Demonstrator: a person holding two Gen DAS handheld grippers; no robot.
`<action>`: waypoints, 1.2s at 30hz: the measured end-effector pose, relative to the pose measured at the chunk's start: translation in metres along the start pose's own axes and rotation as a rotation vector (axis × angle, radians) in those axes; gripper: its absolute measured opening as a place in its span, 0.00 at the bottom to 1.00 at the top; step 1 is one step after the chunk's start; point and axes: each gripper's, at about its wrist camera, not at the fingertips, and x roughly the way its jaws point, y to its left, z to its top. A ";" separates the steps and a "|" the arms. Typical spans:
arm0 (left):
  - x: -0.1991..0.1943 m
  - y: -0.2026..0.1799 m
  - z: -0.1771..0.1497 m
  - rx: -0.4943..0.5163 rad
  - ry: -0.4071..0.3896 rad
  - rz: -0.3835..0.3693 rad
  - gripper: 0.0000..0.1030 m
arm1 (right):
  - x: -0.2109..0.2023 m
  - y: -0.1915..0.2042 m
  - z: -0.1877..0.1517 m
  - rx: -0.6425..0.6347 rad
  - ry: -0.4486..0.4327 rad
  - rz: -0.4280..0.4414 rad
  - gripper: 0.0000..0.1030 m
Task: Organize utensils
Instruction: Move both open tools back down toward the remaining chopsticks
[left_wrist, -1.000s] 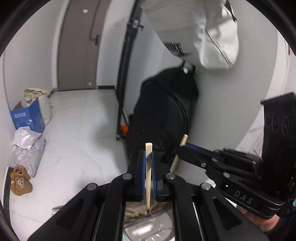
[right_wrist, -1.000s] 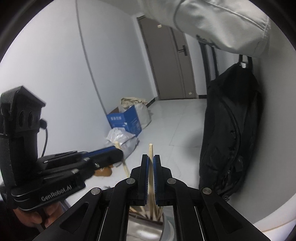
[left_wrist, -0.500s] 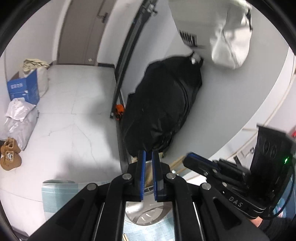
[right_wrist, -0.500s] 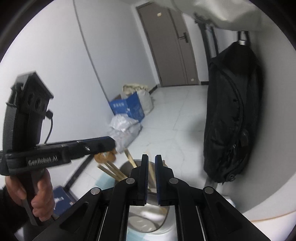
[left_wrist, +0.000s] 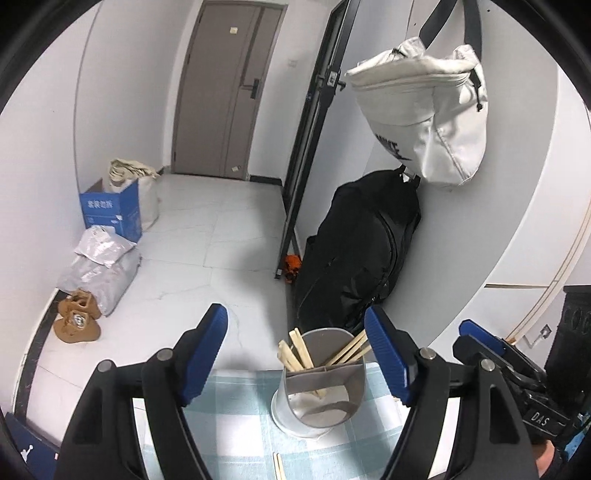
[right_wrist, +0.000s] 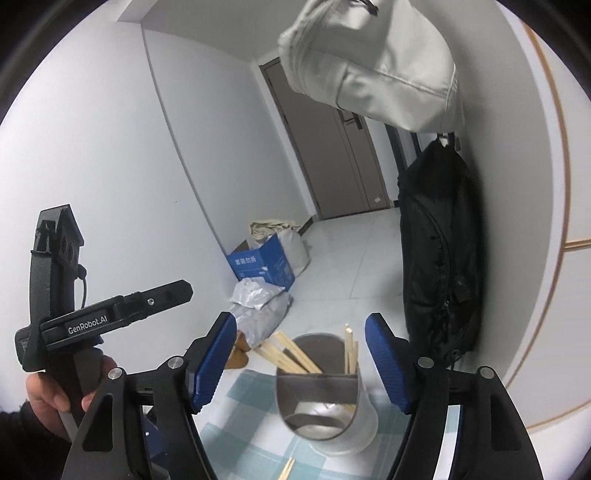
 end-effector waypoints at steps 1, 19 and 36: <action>-0.006 -0.003 -0.002 0.006 -0.013 0.011 0.71 | -0.004 0.003 -0.001 -0.006 -0.005 -0.005 0.76; -0.065 -0.006 -0.047 0.034 -0.114 0.123 0.86 | -0.055 0.041 -0.047 -0.015 -0.055 0.004 0.92; -0.022 0.030 -0.129 0.018 -0.040 0.197 0.87 | -0.018 0.036 -0.132 -0.070 0.138 -0.047 0.92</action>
